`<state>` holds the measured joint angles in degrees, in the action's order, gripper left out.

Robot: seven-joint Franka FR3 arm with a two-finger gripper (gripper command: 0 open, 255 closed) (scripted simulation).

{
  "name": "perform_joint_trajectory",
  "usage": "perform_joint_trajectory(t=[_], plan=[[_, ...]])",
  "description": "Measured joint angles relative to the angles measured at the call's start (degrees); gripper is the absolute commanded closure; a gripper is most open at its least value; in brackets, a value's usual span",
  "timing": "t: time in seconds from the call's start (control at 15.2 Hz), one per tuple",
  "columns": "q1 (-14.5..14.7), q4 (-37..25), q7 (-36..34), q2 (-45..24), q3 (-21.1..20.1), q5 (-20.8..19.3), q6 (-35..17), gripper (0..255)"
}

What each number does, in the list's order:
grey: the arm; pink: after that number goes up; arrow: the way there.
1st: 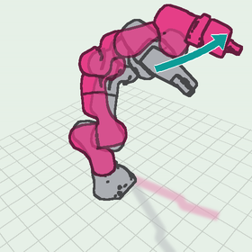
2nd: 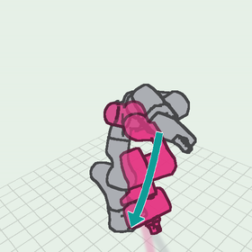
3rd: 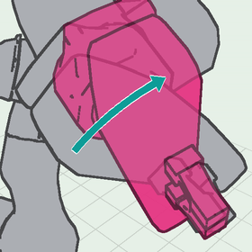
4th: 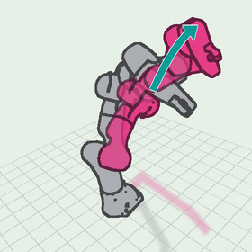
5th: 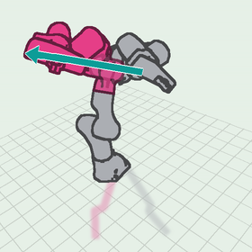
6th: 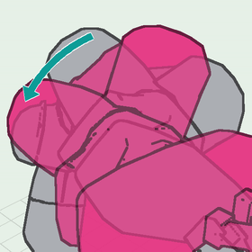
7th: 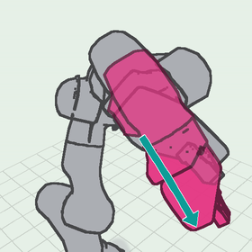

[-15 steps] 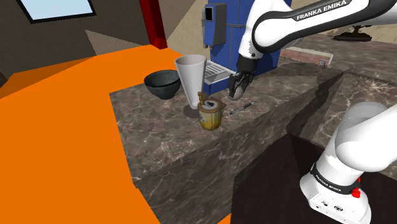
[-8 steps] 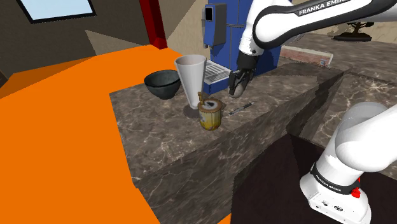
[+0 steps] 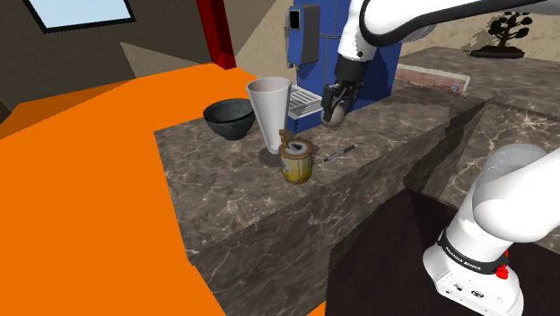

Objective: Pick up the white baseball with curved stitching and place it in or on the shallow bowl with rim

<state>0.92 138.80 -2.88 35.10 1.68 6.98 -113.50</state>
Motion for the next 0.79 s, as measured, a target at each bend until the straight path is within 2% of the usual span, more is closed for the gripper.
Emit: perform_joint_trajectory(t=[0.79], plan=[[0.0, -9.8, -1.1, -0.7, 0.0, -0.4, 9.1, 255]])
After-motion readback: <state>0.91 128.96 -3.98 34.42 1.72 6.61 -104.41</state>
